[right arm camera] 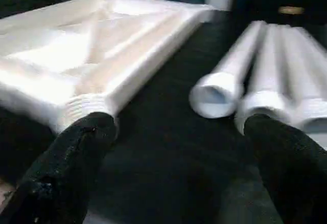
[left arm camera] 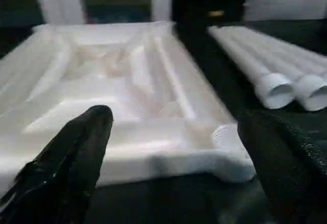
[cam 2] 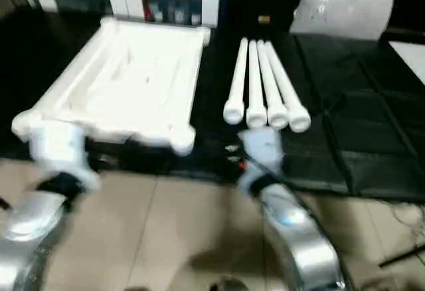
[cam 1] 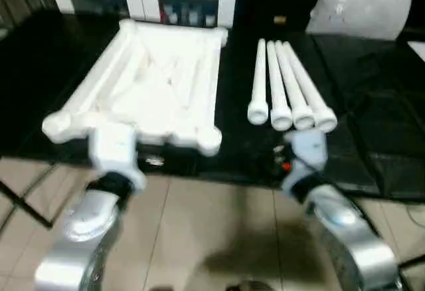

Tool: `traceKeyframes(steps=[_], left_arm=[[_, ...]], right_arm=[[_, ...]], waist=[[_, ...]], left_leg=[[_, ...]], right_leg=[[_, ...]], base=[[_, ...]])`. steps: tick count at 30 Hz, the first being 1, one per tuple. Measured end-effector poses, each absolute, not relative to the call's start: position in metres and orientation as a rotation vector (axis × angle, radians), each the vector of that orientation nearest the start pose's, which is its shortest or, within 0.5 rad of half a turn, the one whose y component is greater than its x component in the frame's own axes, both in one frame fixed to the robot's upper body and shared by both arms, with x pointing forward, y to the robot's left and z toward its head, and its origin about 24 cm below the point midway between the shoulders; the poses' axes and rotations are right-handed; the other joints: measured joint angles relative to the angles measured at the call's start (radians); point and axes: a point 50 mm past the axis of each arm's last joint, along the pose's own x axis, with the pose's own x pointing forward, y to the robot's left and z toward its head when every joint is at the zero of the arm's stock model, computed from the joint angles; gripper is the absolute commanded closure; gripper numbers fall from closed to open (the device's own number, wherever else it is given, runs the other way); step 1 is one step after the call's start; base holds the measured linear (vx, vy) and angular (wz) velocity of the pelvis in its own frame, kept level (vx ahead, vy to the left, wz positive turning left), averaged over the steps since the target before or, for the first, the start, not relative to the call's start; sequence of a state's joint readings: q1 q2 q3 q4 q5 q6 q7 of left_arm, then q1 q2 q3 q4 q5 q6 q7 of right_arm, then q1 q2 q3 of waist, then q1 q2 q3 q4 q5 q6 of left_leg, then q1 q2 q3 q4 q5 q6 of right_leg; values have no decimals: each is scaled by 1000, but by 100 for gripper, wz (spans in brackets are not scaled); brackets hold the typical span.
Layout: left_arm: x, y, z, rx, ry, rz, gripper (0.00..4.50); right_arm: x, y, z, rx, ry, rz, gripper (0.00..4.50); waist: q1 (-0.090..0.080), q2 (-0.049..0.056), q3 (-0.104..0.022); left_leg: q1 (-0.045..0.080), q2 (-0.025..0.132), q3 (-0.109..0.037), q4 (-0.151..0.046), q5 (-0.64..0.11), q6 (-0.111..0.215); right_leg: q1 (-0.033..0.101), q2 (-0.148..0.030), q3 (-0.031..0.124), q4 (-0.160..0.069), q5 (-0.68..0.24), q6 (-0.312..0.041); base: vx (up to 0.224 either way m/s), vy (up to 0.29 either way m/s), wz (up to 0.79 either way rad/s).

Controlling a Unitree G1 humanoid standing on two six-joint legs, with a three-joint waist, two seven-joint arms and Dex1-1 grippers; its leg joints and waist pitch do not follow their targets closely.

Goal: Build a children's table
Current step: Move to table

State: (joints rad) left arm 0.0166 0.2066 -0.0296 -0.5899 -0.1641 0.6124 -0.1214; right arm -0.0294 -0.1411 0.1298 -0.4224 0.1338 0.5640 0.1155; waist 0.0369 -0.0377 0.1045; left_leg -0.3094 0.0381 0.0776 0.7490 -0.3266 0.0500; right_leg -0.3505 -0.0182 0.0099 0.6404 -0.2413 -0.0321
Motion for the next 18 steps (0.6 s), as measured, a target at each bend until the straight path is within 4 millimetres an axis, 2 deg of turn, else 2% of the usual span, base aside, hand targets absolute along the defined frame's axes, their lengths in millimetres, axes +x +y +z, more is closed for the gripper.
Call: traceKeyframes(steps=[1, 2, 3, 4, 5, 6, 7, 8, 9, 10, 11, 12, 13, 14, 15, 16, 17, 18], left_arm=[[233, 151, 116, 76, 53, -253, 13], [235, 149, 118, 76, 47, -271, 13], [235, 148, 117, 72, 47, -283, 13], [235, 146, 117, 70, 46, -290, 13], [235, 147, 114, 68, 57, -287, 13], [235, 149, 110, 72, 77, -276, 13], [236, 150, 107, 76, 90, -270, 13], [236, 150, 105, 73, 99, -271, 13], [236, 149, 105, 70, 98, -273, 13], [236, 148, 106, 68, 90, -276, 13], [236, 146, 106, 65, 85, -283, 13], [236, 143, 105, 53, 88, -287, 13], [235, 135, 104, 39, 90, -318, 13], [234, 131, 104, 37, 89, -339, 13], [234, 132, 104, 40, 88, -333, 13], [234, 135, 105, 45, 86, -322, 13], [232, 139, 105, 50, 83, -308, 13], [231, 141, 106, 56, 81, -303, 13]], right_arm=[[245, -127, 90, -32, 133, 292, 0], [246, -129, 91, -41, 131, 279, 0], [246, -131, 91, -47, 130, 274, 0], [246, -132, 92, -49, 129, 268, 0], [247, -132, 91, -47, 139, 268, 0], [246, -125, 91, -25, 141, 292, 0], [245, -123, 91, -29, 143, 306, 0], [245, -125, 91, -38, 143, 304, 0], [245, -127, 92, -45, 141, 306, 0], [245, -128, 93, -54, 137, 314, 0], [245, -128, 95, -63, 127, 328, 0], [245, -130, 97, -71, 122, 334, 0], [245, -133, 96, -83, 127, 337, 0], [245, -137, 96, -92, 131, 329, 0], [245, -136, 97, -91, 130, 340, 0], [246, -134, 97, -86, 126, 354, 0], [245, -132, 98, -83, 123, 374, 0], [245, -130, 99, -81, 119, 391, 0]], waist=[[-1, 2, -1], [0, 16, -2], [-1, 34, -3], [-5, 61, -4], [-3, 69, 0], [-9, 66, -3], [-7, 57, -7], [-8, 50, -12], [-12, 40, -19], [-31, 34, -25], [-49, 12, -35], [-53, 6, -43], [-48, 14, -43], [-38, 21, -47], [-30, 21, -47], [-24, 24, -49], [-16, 43, -53], [-11, 70, -53]], left_leg=[[-12, 4, -7, -3, 6, -10], [-31, 22, -14, -19, 12, -20], [-42, 45, -18, -53, 21, -34], [-39, 74, -14, -92, 39, -58], [-21, 96, 4, -87, 65, -95], [-11, 94, 25, -87, 47, -88], [2, 96, 45, -92, 37, -89], [21, 102, 71, -105, 28, -88], [32, 103, 83, -115, 24, -89], [32, 98, 81, -118, 21, -88], [34, 86, 89, -118, 14, -88], [26, 79, 84, -108, 3, -71], [16, 75, 63, -74, -10, -31], [-28, 68, 39, 1, -7, -21], [-58, 64, 31, 15, -1, -27], [-83, 68, 29, -7, 12, -38], [-104, 91, 28, -85, 51, -27], [-101, 111, 23, -125, 109, -24]], right_leg=[[11, 0, -1, -4, -5, 0], [27, 8, -6, -11, -12, 2], [41, 17, -18, -18, -16, 4], [46, 37, -22, -19, -23, 8], [49, 43, -14, -8, -38, 13], [35, 19, -25, 43, -69, 4], [13, 3, -33, 85, -78, 8], [-4, -19, -57, 105, -77, 8], [-18, -36, -70, 101, -70, 6], [-20, -49, -77, 63, -53, 11], [-22, -72, -71, 19, -14, 43], [-4, -66, -62, 21, -29, 31], [5, -60, -59, 13, -35, 27], [18, -56, -57, -1, -38, 26], [32, -55, -56, -13, -39, 24], [45, -53, -63, -21, -45, 21], [67, -34, -79, -33, -54, 21], [88, -9, -93, -32, -68, 26]], base=[[147, 3, -1], [147, 3, -1], [134, 67, 1], [103, 138, -17], [103, 138, -17], [126, 148, -42], [170, 102, -55], [170, 102, -55], [163, 52, -58], [174, -3, -20], [174, -3, -20], [194, -44, 8], [206, -45, -6], [206, -45, -6], [191, -28, -15], [167, -22, -11], [167, -22, -11], [189, 28, 0]])
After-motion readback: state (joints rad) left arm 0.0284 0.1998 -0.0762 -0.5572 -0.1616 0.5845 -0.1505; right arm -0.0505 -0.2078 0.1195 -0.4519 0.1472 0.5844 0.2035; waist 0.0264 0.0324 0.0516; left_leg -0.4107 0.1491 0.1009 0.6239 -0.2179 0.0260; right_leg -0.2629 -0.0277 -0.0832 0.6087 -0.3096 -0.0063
